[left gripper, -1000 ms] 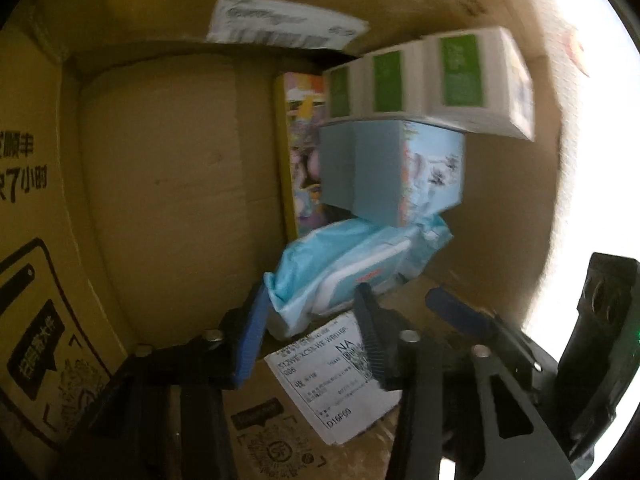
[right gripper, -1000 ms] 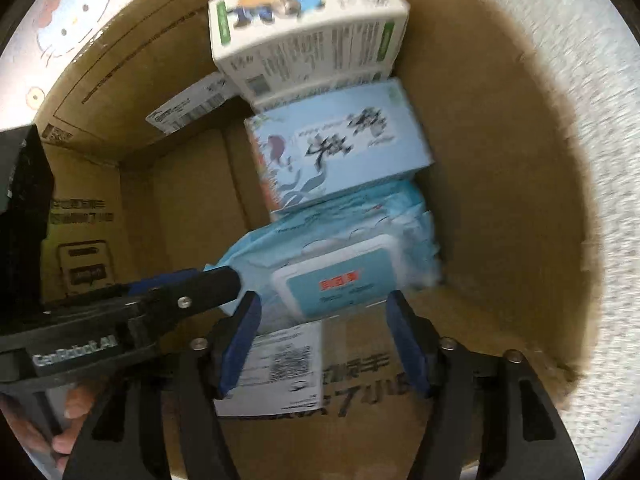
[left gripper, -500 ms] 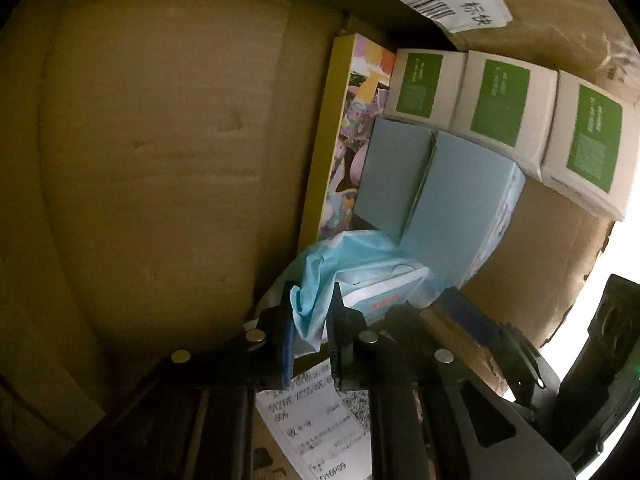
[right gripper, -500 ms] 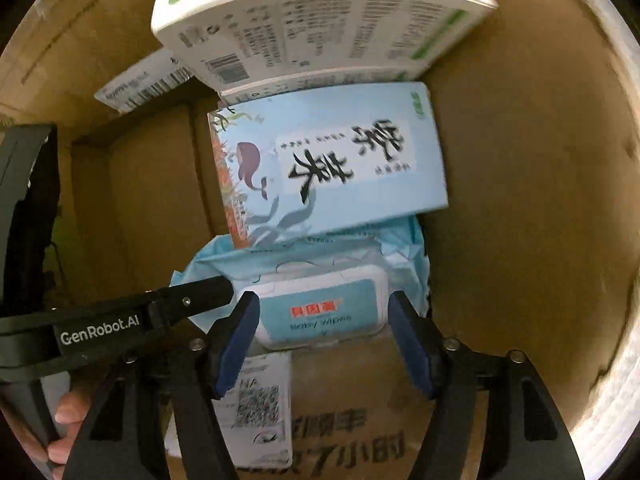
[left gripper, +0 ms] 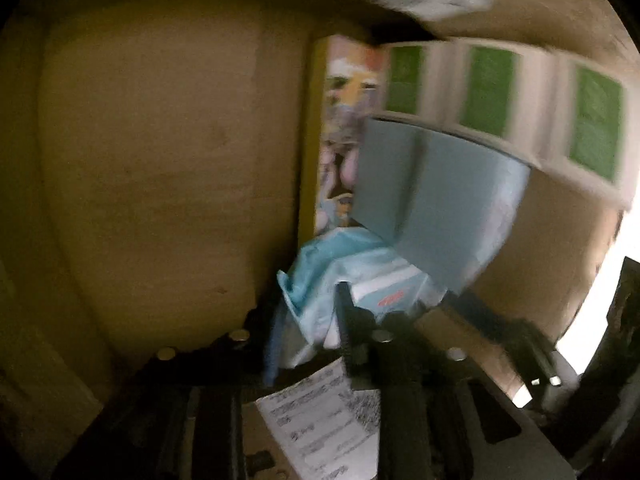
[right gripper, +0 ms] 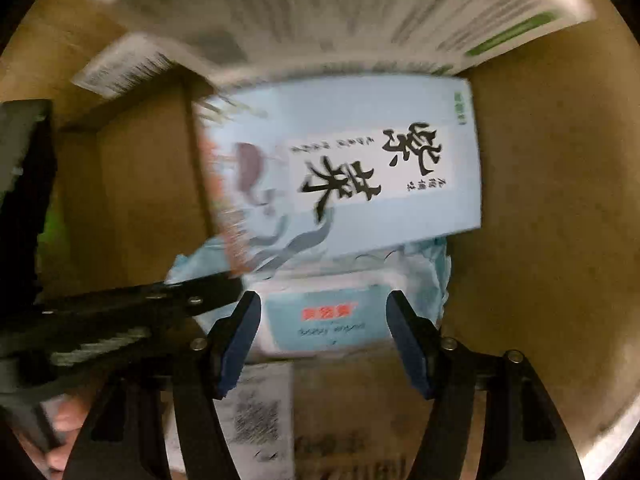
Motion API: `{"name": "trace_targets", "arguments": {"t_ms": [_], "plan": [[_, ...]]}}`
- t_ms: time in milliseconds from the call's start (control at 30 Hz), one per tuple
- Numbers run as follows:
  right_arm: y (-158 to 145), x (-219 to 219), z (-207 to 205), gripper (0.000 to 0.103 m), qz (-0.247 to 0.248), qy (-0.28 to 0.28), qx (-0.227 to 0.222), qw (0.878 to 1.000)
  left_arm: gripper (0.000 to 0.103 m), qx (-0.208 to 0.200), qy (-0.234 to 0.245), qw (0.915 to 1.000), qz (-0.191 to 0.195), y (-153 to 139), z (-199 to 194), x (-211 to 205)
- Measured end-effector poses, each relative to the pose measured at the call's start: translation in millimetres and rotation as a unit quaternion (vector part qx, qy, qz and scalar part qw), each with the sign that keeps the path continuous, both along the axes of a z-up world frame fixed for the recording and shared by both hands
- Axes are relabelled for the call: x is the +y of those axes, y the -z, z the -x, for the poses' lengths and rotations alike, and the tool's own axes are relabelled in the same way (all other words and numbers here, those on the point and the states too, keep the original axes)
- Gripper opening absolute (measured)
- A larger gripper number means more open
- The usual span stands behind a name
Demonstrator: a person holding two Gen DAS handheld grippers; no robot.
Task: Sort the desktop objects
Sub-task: 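Raise the left tool out of the box and move it back over the pile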
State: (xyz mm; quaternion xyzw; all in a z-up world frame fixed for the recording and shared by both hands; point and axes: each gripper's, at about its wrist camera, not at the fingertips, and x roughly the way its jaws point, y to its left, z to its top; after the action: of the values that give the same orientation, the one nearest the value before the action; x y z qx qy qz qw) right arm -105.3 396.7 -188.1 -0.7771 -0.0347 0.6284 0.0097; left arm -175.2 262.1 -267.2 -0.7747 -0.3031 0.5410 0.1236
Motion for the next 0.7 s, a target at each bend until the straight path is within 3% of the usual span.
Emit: {"name": "trace_targets", "arguments": {"t_ms": [33, 67, 200, 300, 400, 433, 500, 567, 600, 633, 700], "plan": [[-9.1, 0.9, -2.7, 0.064, -0.008, 0.000, 0.010, 1.000, 0.048, 0.015, 0.010, 0.9998, -0.003, -9.1, 0.5, 1.6], [-15.8, 1.8, -4.7, 0.065, -0.009, 0.002, 0.017, 1.000, 0.051, 0.027, 0.016, 0.9995, -0.008, -17.5, 0.4, 2.7], [-47.7, 1.6, -14.4, 0.067, -0.008, 0.004, 0.053, 0.999, 0.052, 0.090, 0.036, 0.9952, -0.008, -58.6, -3.6, 3.3], [-76.4, -5.9, -22.7, 0.067, -0.024, -0.006, 0.087, 0.996, 0.052, 0.164, 0.051, 0.9851, -0.012, -99.4, -10.9, -0.7], [-107.6, -17.4, -29.7, 0.068, -0.041, -0.011, 0.129, 0.991, 0.052, 0.247, 0.071, 0.9664, -0.015, -137.4, -21.1, -9.0], [-119.0, -24.3, -33.8, 0.068, -0.051, -0.015, 0.147, 0.988, 0.052, 0.283, 0.083, 0.9555, -0.013, -151.3, -42.1, -13.2], [-132.1, -45.2, -41.4, 0.069, -0.057, -0.022, 0.173, 0.983, 0.052, 0.334, 0.095, 0.9377, -0.018, -176.4, -35.4, -24.0], [-146.2, -82.5, -53.2, 0.069, -0.059, -0.032, 0.199, 0.978, 0.044, 0.371, 0.094, 0.9235, -0.025, -192.8, -44.9, -36.4], [-152.1, -91.2, -58.6, 0.069, -0.058, -0.038, 0.210, 0.975, 0.031, 0.387, 0.088, 0.9174, -0.027, -201.5, -54.6, -37.5], [-159.0, -102.2, -58.4, 0.069, -0.055, -0.046, 0.224, 0.972, 0.022, 0.397, 0.083, 0.9138, -0.027, -203.1, -56.5, -69.9], [-164.9, -133.8, -67.2, 0.070, -0.054, -0.057, 0.239, 0.968, 0.014, 0.416, 0.068, 0.9064, -0.030, -197.5, -56.6, -94.2]]}}
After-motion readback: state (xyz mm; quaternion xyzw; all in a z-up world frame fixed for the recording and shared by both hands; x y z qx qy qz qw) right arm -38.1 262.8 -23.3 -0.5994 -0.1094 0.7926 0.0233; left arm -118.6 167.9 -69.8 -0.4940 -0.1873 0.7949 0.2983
